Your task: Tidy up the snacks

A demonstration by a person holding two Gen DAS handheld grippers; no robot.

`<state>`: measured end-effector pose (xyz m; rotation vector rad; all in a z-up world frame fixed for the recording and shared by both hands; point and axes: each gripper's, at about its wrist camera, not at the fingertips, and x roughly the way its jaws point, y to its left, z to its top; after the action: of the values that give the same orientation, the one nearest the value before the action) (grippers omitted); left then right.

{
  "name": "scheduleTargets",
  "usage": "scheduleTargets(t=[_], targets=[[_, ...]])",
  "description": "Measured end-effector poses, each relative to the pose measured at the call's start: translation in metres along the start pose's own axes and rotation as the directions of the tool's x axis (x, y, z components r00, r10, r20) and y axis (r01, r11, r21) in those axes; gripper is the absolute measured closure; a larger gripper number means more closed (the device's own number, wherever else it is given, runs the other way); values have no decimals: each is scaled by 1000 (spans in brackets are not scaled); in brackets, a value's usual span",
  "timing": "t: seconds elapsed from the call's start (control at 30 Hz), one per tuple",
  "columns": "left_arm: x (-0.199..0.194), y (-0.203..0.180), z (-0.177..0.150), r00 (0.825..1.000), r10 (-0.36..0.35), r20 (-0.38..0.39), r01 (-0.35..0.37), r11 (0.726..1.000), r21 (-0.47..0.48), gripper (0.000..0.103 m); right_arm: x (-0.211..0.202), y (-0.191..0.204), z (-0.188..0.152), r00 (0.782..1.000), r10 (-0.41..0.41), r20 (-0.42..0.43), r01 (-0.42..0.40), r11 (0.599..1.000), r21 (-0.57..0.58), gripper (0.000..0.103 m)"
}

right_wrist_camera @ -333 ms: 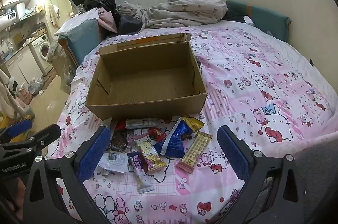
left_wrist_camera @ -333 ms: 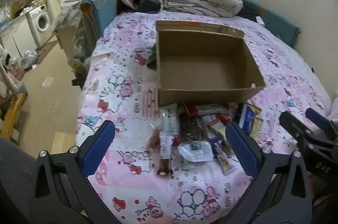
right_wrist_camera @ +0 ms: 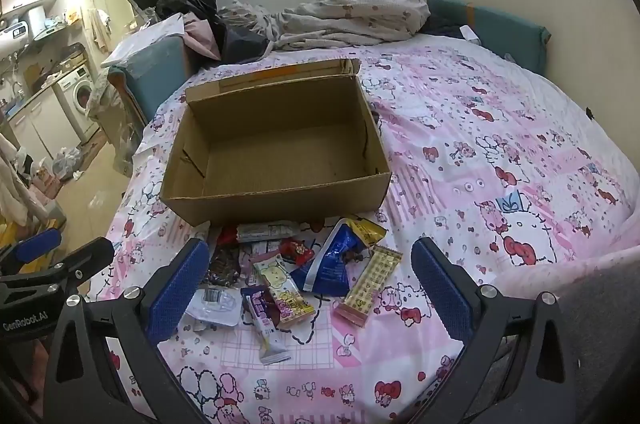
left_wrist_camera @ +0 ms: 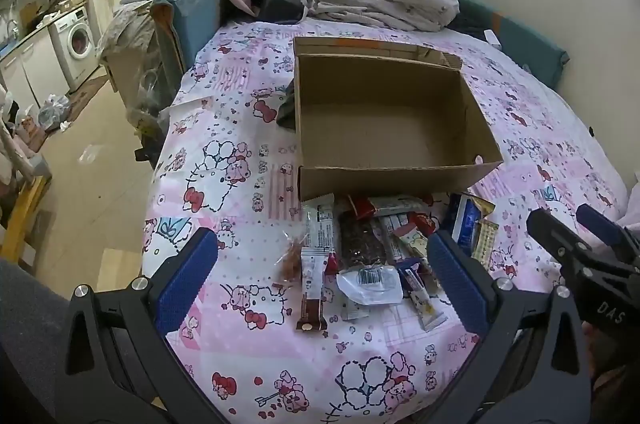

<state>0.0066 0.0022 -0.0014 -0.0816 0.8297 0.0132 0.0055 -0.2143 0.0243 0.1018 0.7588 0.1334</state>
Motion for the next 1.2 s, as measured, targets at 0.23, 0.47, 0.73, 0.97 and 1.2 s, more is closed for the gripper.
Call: scheduleTargets(t=[0.23, 0.47, 0.73, 0.97, 1.2], targets=[[-4, -4, -3, 1000, 9, 10, -9, 1000, 12, 0, 2, 1, -1, 1000, -1, -11, 2, 1000, 10, 0], [-4, -2, -4, 1000, 7, 14, -7, 1000, 3, 0, 2, 1, 0, 1000, -1, -15, 2, 1000, 10, 0], [-5, -3, -5, 1000, 7, 18, -7, 1000, 5, 0, 3, 2, 0, 1000, -2, -16, 2, 1000, 10, 0], [-5, -3, -4, 1000, 7, 17, -8, 1000, 4, 0, 3, 1, 0, 1000, -1, -16, 1, 1000, 11, 0], [-5, -2, -4, 1000, 8, 19, -8, 1000, -5, 0, 4, 1, 1, 1000, 1, -21, 0, 1000, 20, 0]])
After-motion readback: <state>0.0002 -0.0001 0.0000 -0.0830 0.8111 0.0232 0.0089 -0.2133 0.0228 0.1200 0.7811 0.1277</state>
